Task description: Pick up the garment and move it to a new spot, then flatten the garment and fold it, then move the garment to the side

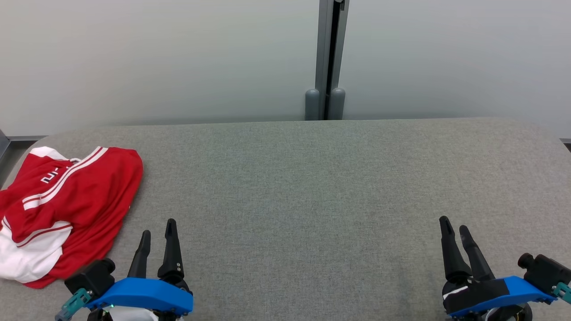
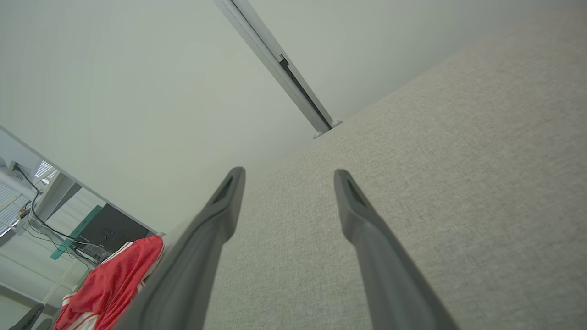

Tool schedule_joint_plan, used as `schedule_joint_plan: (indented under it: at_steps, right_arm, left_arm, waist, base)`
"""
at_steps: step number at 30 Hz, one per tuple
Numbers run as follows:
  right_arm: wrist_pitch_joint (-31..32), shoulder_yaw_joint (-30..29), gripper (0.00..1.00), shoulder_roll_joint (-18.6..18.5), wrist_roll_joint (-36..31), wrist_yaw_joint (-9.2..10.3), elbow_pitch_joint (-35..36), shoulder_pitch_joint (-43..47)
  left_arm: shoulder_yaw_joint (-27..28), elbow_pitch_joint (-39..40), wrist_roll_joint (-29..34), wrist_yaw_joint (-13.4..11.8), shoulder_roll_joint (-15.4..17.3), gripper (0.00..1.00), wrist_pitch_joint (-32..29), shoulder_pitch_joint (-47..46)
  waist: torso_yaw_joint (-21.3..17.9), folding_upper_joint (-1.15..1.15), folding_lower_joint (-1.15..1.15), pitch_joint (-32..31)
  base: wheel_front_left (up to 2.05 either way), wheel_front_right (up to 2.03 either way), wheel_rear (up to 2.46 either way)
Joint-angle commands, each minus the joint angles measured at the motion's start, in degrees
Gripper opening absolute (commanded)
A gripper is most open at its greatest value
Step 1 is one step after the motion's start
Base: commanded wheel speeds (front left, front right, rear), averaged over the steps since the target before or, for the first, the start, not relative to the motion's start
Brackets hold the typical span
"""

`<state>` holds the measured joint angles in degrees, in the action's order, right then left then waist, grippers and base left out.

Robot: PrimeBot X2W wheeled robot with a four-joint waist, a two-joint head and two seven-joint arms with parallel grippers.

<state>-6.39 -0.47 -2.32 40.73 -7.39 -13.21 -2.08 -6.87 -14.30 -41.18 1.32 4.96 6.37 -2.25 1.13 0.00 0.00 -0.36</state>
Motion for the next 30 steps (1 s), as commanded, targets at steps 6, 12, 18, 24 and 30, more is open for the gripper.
schedule_joint_plan:
  at_steps: [6, 12, 18, 24, 30]
  right_arm:
    - [-1.34, 0.32, 1.00, -0.47, -4.71, -0.09, -0.27, 0.03]
    - [-2.14, 0.55, 1.00, -0.51, -8.39, -0.10, -0.74, 0.12]
    - [-2.95, 1.01, 1.00, -0.55, -11.54, -0.11, -0.94, 0.30]
    - [-3.65, 1.00, 1.00, -0.57, -14.96, -0.11, -0.87, 0.39]
    - [-4.45, 0.90, 1.00, -0.61, -17.84, -0.12, -0.66, 0.70]
  left_arm:
    - [-1.37, 0.48, 4.61, -0.24, 0.67, 1.00, 1.39, -0.16]
    - [-2.28, -0.13, 8.04, -0.41, 1.04, 1.00, 2.29, 0.12]
    - [-2.88, -0.78, 11.11, -0.88, 1.26, 1.00, 3.17, 0.29]
    - [-3.37, -1.30, 13.69, -1.16, 1.75, 1.00, 4.04, 0.28]
    - [-4.32, -1.61, 16.12, -1.32, 2.01, 1.00, 4.69, 0.52]
  waist:
    - [0.13, 0.00, 0.00, -0.08]
    - [0.36, 0.00, 0.00, -0.14]
    - [0.45, 0.00, 0.00, -0.34]
    - [0.48, 0.00, 0.00, -0.52]
    - [0.71, 0.00, 0.00, -0.60]
  base:
    - [0.00, 0.00, 0.00]
    - [0.00, 0.00, 0.00]
    - [0.00, 0.00, 0.00]
    - [0.00, 0.00, 0.00]
    - [0.00, 0.00, 0.00]
